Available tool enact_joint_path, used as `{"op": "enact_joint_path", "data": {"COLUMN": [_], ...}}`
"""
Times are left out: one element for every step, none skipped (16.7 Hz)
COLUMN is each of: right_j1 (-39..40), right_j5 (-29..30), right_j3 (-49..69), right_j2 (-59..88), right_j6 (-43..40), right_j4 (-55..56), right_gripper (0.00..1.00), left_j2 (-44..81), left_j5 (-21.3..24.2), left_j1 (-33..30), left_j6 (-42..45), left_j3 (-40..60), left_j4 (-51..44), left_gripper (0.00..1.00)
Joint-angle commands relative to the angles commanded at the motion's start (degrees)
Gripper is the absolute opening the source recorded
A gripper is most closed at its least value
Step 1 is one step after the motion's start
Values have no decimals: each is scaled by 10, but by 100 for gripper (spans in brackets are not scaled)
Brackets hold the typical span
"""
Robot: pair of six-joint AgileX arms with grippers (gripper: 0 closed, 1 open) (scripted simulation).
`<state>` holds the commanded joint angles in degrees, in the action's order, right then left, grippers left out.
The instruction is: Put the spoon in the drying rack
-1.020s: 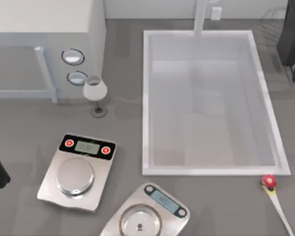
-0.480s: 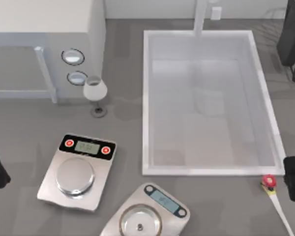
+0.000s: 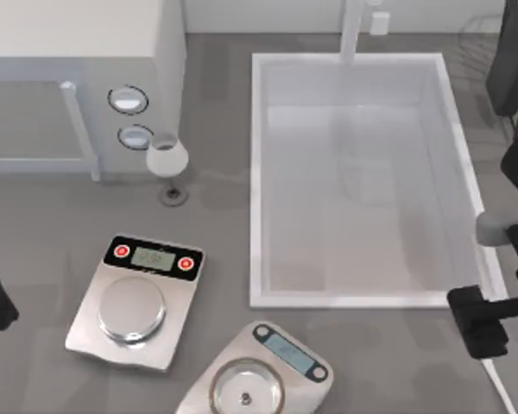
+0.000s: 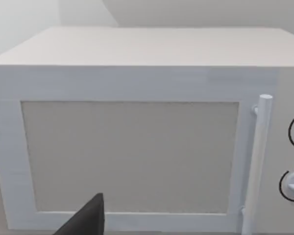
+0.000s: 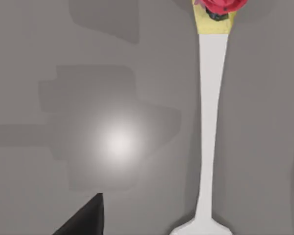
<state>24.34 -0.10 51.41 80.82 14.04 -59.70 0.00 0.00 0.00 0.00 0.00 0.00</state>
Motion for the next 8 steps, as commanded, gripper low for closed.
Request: {"op": "enact_joint_path", "data": {"right_j1": [2,2,2,2,-1,-1,0,0], "right_j5": [0,0,0,0,0,0,0,0], "right_j3": [4,4,4,4,2,1,-4,-12], "right_j2": [6,6,6,6,4,5,9,15], "right_j6": [1,1,1,1,0,0,0,0], "right_j4": [-4,-4,-4,-4,-3,-1,6,19], "right_gripper": [100,100,100,100,100,100,100,100], "left_j2": [0,0,0,0,0,0,0,0], "left_j5": [0,0,0,0,0,0,0,0], "left_j1": [0,0,0,0,0,0,0,0], "left_j6": [0,0,0,0,0,0,0,0], "left_j3": [0,0,0,0,0,0,0,0], "left_j4": [0,0,0,0,0,0,0,0], "left_gripper": [100,100,100,100,100,100,100,100]}}
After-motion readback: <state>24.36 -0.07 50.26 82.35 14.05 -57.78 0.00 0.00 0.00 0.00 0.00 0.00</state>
